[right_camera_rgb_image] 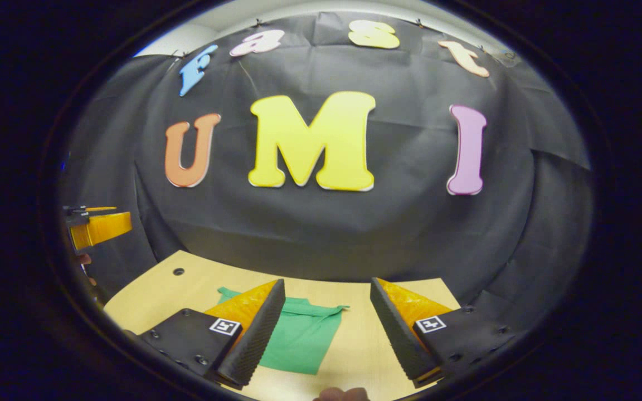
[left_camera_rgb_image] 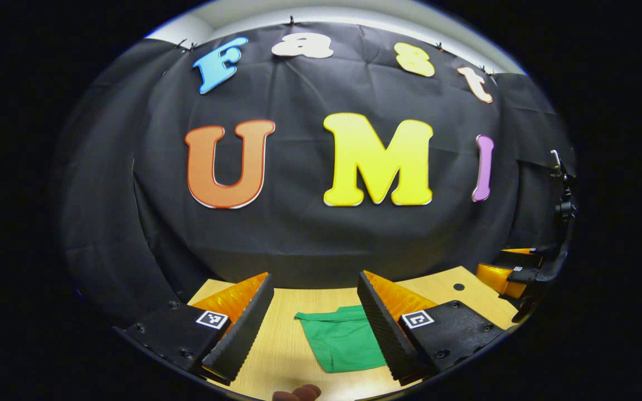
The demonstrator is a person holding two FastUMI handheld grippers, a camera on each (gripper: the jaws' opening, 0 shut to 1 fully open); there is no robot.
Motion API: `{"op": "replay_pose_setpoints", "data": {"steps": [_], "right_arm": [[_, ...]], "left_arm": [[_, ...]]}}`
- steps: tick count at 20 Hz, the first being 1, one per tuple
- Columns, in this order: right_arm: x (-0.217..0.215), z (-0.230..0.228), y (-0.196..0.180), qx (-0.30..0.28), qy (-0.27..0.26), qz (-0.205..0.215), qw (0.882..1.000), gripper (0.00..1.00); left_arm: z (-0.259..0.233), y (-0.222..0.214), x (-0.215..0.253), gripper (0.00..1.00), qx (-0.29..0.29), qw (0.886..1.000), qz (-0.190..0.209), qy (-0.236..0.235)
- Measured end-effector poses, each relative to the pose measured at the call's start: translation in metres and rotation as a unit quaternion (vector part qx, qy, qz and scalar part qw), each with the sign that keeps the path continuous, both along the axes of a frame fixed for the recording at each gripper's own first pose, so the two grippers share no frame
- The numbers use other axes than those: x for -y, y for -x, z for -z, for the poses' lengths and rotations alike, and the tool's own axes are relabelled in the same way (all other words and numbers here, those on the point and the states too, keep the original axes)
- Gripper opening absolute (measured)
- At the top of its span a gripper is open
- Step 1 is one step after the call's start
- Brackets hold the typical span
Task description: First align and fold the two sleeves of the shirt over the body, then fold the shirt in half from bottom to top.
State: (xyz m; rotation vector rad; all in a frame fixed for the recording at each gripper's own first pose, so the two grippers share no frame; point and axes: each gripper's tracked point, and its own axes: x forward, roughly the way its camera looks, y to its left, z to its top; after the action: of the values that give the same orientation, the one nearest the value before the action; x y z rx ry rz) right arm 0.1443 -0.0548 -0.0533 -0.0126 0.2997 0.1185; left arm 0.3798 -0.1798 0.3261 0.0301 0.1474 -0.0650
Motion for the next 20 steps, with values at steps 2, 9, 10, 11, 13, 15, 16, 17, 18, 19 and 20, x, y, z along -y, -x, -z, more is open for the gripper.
{"op": "replay_pose_setpoints", "data": {"steps": [2, 9, 10, 11, 13, 15, 16, 17, 18, 19, 20], "right_arm": [[-0.008, -0.028, 0.031, 0.027, -0.007, 0.008, 1.0, 0.98], [0.002, -0.086, 0.131, 0.147, -0.044, 0.088, 0.984, 0.97], [0.0, -0.085, 0.143, 0.153, -0.041, 0.087, 0.983, 0.89], [0.002, -0.083, 0.152, 0.154, -0.036, 0.089, 0.983, 0.89], [0.004, -0.075, 0.161, 0.144, -0.035, 0.094, 0.985, 0.89], [0.004, -0.072, 0.174, 0.135, -0.039, 0.094, 0.986, 0.89], [0.005, -0.071, 0.178, 0.136, -0.037, 0.094, 0.986, 0.89], [0.005, -0.071, 0.179, 0.137, -0.032, 0.093, 0.986, 0.89], [0.003, -0.071, 0.176, 0.138, -0.028, 0.092, 0.986, 0.89], [0.002, -0.072, 0.176, 0.139, -0.028, 0.09, 0.986, 0.89], [0.001, -0.073, 0.175, 0.141, -0.027, 0.089, 0.986, 0.89]], "left_arm": [[-0.032, 0.032, 0.007, 0.97, 0.041, 0.999, -0.007, 0.004], [-0.079, 0.121, 0.023, 0.96, 0.126, 0.992, -0.018, -0.006], [-0.076, 0.128, 0.023, 0.96, 0.124, 0.992, -0.02, -0.007], [-0.07, 0.132, 0.025, 0.96, 0.118, 0.993, -0.021, -0.007], [-0.059, 0.146, 0.025, 0.97, 0.109, 0.994, -0.02, -0.007], [-0.05, 0.153, 0.026, 0.97, 0.101, 0.995, -0.019, -0.011], [-0.05, 0.154, 0.026, 0.97, 0.101, 0.995, -0.018, -0.012], [-0.05, 0.154, 0.026, 0.97, 0.102, 0.995, -0.019, -0.014], [-0.05, 0.153, 0.026, 0.97, 0.101, 0.995, -0.021, -0.013], [-0.048, 0.153, 0.025, 0.97, 0.1, 0.995, -0.022, -0.011], [-0.047, 0.152, 0.028, 0.97, 0.098, 0.995, -0.02, -0.007]]}}
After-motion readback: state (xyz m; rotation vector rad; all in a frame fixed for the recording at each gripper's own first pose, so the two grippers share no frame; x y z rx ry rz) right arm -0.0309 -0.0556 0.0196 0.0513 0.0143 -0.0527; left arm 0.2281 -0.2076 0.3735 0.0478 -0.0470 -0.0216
